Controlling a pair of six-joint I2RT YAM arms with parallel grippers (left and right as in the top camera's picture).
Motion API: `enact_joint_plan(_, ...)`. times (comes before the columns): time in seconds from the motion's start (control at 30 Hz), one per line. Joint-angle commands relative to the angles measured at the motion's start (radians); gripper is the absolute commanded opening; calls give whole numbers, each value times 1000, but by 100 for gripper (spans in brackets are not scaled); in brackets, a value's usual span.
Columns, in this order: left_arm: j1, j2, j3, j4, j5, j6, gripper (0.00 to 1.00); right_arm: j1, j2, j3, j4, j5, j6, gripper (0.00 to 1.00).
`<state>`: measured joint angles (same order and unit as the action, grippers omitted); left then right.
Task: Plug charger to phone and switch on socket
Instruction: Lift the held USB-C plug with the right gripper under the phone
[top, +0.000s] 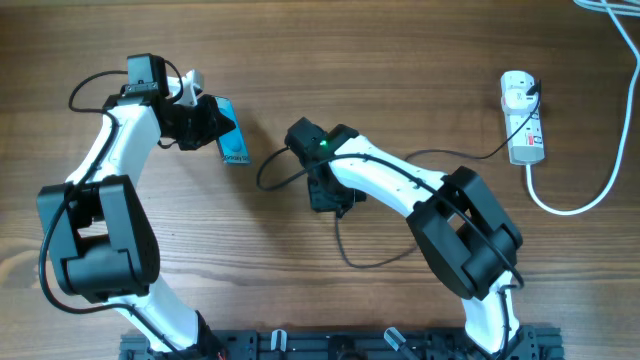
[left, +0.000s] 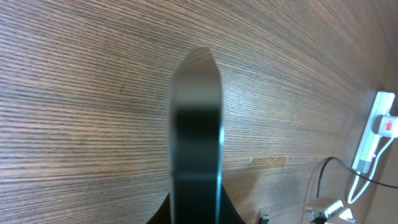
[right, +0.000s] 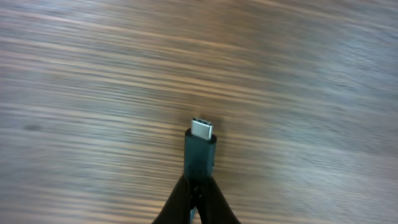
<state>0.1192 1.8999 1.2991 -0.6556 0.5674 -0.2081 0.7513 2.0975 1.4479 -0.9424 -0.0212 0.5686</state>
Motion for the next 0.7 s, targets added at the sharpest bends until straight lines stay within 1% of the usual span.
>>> enact_joint_plan(0.0,3,-13,0,3,-10,-9,4,9,18,-14,79,-209,-129,4)
enact_joint_plan(0.07,4,-13,0,4,31,-7,4,8,18,-14,113,-305,-200,4)
enact_joint_plan(0.1,7,-13,0,7,78,23,4,8,16,-14,132,-376,-261,4)
enact_joint_plan(0.27,51,-13,-8,8,432,217,4,8,-27,-14,136,-723,-534,4)
enact_joint_plan(0.4,98,-13,-34,8,640,330,4,6,-80,-14,144,-821,-624,4)
enact_joint_plan(0.43,108,-13,-40,8,673,337,4,4,-98,-14,171,-820,-621,4)
enact_joint_plan(0.5,111,-13,-45,13,682,336,4,0,-122,-14,245,-871,-616,4)
enact_joint_plan(0.53,108,-13,-45,16,682,336,4,0,-129,-14,291,-890,-591,4)
enact_joint_plan(0.57,103,-13,-45,20,682,336,4,0,-132,-14,344,-876,-531,4)
enact_joint_plan(0.63,95,-13,-45,19,682,335,4,2,-132,-14,409,-788,-421,4)
enact_joint_plan(0.67,93,-13,-45,19,682,335,4,3,-132,-14,435,-761,-400,4)
